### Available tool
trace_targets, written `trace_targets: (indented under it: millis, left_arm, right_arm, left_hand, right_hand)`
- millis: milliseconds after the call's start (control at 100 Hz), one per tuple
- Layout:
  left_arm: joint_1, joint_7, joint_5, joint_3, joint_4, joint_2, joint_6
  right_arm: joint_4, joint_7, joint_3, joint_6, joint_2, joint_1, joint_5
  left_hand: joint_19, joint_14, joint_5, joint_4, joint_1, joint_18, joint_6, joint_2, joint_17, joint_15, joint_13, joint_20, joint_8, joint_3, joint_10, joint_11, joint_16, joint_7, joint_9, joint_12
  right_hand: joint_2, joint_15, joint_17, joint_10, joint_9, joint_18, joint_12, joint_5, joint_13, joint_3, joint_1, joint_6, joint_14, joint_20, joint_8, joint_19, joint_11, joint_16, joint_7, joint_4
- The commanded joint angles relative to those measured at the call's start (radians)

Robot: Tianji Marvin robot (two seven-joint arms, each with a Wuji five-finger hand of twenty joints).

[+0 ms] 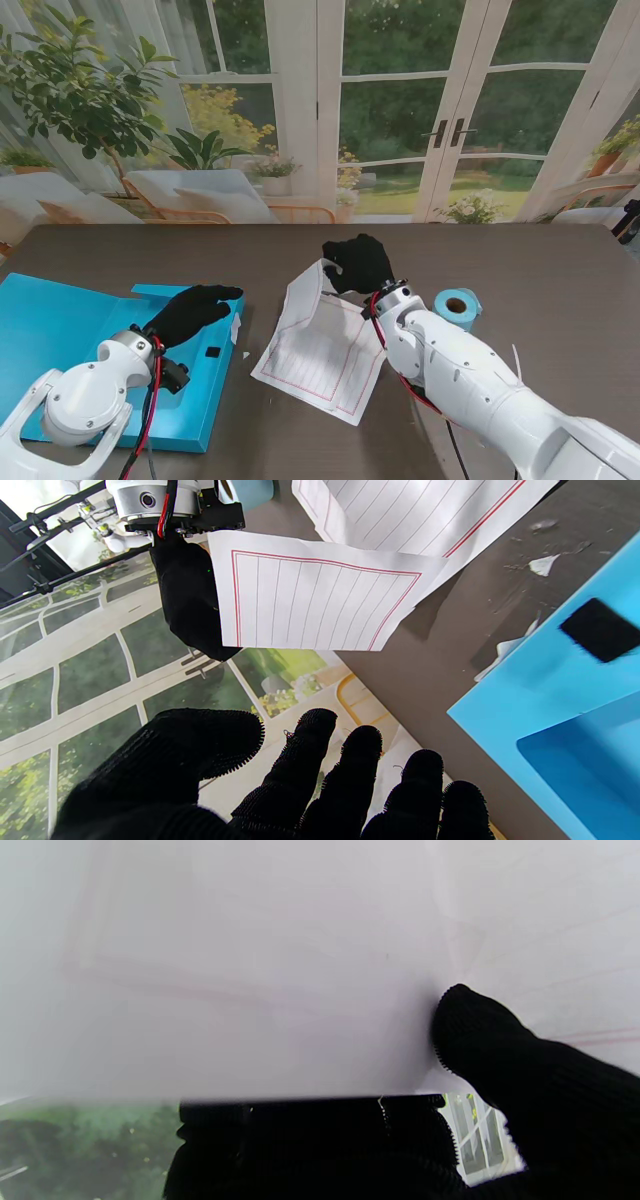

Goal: Peel a label from the label roll, stick it on the side of the file box and file the documents

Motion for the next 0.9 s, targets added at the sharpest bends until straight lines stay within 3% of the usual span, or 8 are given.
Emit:
trace_targets:
  millis: [0,90,210,270,310,600,760,890]
  left_arm:
    - [-0.017,-0.016,-0.009,0.007,-0.001,-0.003,-0.009]
    - [-0.036,-0.012,-0.018,0.018,0.01,-0.004,-0.015]
    - [-0.068,0.008,-0.048,0.041,0.039,-0.012,-0.024]
    - [-0.088,0.018,-0.073,0.055,0.061,-0.017,-0.028]
    - [-0.102,0.027,-0.09,0.066,0.077,-0.021,-0.029]
    - [-0.211,0.09,-0.263,0.148,0.207,-0.059,-0.029]
    - [-0.255,0.09,-0.369,0.169,0.245,-0.076,0.011]
    - [-0.274,0.061,-0.424,0.172,0.254,-0.079,0.063]
  right_arm:
    - [-0.038,0.017,0.016,0.003,0.017,-0.008,-0.015]
    - [-0.139,0.056,0.081,0.013,0.054,-0.048,-0.049]
    - [-0.227,0.094,0.146,0.014,0.083,-0.088,-0.075]
    - [-0.259,0.107,0.171,0.009,0.094,-0.102,-0.088]
    - [-0.277,0.114,0.184,0.005,0.1,-0.109,-0.096]
    - [-0.412,0.166,0.288,-0.024,0.131,-0.166,-0.134]
    - [-0.483,0.183,0.337,-0.046,0.141,-0.199,-0.152]
    - [-0.536,0.188,0.371,-0.062,0.144,-0.224,-0.154]
  left_hand:
    - [-0.023,0.007,-0.004,-0.035,-0.031,-0.009,-0.001,0.035,-0.009,-0.002,0.009,0.015,0.002,-0.013,0.001,-0.006,0.008,-0.016,-0.005,0.009]
    - [-0.02,0.01,-0.004,-0.035,-0.031,-0.003,0.0,0.035,-0.004,-0.001,0.01,0.017,0.001,-0.012,0.004,-0.006,0.01,-0.016,-0.004,0.009]
    - [-0.012,0.019,-0.005,-0.032,-0.025,0.009,0.001,0.033,0.007,0.003,0.02,0.023,0.0,-0.007,0.011,-0.001,0.013,-0.017,0.008,0.012]
    - [-0.007,0.021,-0.005,-0.022,-0.015,0.012,0.002,0.028,0.01,0.004,0.023,0.028,0.0,0.005,0.013,0.0,0.016,-0.017,0.012,0.015]
    - [-0.003,0.025,-0.006,-0.035,-0.031,0.015,0.006,0.033,0.011,0.005,0.026,0.034,-0.001,-0.015,0.018,0.001,0.021,-0.018,0.014,0.018]
    - [0.031,0.073,-0.01,-0.038,-0.038,0.054,0.029,0.029,0.051,0.024,0.066,0.068,-0.005,-0.018,0.056,0.018,0.046,-0.022,0.055,0.04]
    - [0.076,0.12,-0.033,-0.071,-0.072,0.097,0.09,0.032,0.093,0.042,0.104,0.146,-0.021,-0.046,0.095,0.029,0.099,-0.04,0.083,0.082]
    - [0.118,0.153,-0.044,-0.135,-0.125,0.137,0.111,0.068,0.136,0.08,0.138,0.256,-0.029,-0.079,0.116,0.042,0.168,-0.04,0.1,0.128]
  right_hand:
    - [-0.022,0.024,0.253,0.03,0.058,-0.011,0.021,0.003,0.024,0.101,0.018,-0.001,-0.04,0.012,0.019,0.03,0.027,0.015,0.034,-0.036]
    - [-0.03,0.032,0.259,0.027,0.056,-0.018,0.028,0.004,0.023,0.109,0.013,-0.008,-0.043,0.018,0.02,0.03,0.031,0.018,0.034,-0.037]
    - [-0.033,0.042,0.26,0.03,0.056,-0.016,0.033,0.004,0.023,0.113,0.012,-0.008,-0.039,0.022,0.021,0.028,0.036,0.023,0.035,-0.038]
    - [-0.033,0.044,0.261,0.03,0.056,-0.017,0.034,0.004,0.023,0.113,0.013,-0.007,-0.045,0.024,0.022,0.028,0.036,0.024,0.036,-0.038]
    - [-0.033,0.046,0.263,0.03,0.056,-0.018,0.035,0.004,0.024,0.113,0.013,-0.008,-0.047,0.024,0.023,0.028,0.037,0.025,0.036,-0.038]
    - [-0.032,0.067,0.271,0.03,0.055,-0.019,0.045,0.003,0.024,0.112,0.015,-0.007,-0.045,0.032,0.031,0.029,0.048,0.036,0.039,-0.038]
    - [-0.031,0.071,0.273,0.03,0.055,-0.019,0.049,0.003,0.023,0.111,0.016,-0.005,-0.051,0.037,0.034,0.028,0.052,0.038,0.039,-0.039]
    - [-0.03,0.073,0.273,0.029,0.055,-0.018,0.051,0.002,0.023,0.111,0.017,-0.006,-0.051,0.039,0.037,0.027,0.053,0.04,0.039,-0.039]
